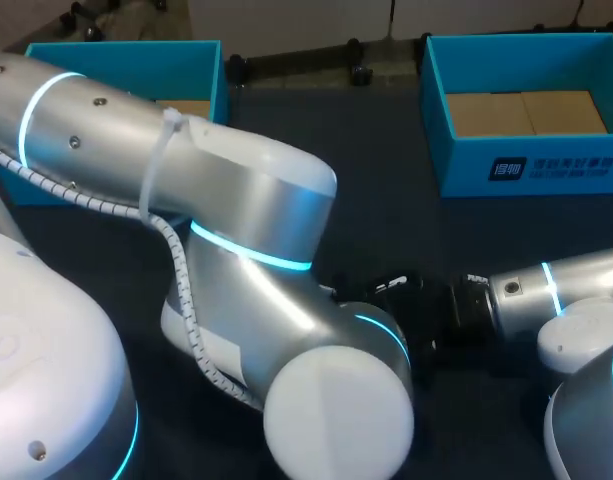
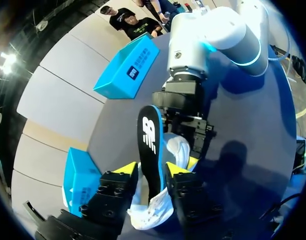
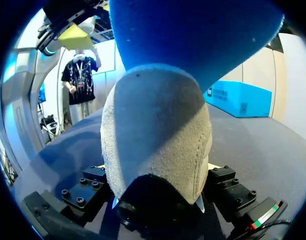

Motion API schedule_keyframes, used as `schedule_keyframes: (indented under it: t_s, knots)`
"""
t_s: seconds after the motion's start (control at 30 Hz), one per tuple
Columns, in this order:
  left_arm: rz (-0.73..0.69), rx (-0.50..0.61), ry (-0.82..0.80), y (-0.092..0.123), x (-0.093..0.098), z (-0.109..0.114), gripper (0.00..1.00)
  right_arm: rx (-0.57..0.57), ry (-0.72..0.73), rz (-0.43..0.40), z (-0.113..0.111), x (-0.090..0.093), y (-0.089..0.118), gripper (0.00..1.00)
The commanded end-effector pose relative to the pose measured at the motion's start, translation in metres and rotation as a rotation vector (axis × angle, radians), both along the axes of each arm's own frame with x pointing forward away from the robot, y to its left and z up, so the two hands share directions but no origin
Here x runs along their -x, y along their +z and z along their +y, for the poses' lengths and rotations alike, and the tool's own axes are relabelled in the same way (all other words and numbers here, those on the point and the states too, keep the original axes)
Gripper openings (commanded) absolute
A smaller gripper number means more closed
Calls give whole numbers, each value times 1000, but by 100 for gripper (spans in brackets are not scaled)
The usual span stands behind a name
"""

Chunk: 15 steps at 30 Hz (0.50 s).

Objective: Take the shoe out of the shoebox, open the shoe tongue, remove and reinsert the insole, then place the shoe into the shoebox

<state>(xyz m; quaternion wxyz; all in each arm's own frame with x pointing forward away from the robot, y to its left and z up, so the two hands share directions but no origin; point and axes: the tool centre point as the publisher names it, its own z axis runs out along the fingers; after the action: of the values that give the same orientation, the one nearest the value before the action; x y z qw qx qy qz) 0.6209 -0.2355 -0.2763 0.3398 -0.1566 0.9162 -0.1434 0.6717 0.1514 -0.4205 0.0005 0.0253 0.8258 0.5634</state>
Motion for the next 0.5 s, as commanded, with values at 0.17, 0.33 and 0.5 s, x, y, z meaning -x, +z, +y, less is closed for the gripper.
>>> schedule_keyframes:
  t_s: [0.17, 0.33, 0.5]
  knots:
    - [-11, 20, -4, -17, -1, 6, 43, 4, -2, 0, 1, 1, 0, 0]
    - [10, 6, 9, -23, -11, 4, 42, 4, -2, 0, 1, 1, 0, 0]
    - [35, 2, 23, -25, -22, 3, 32, 4, -2, 0, 1, 1, 0, 0]
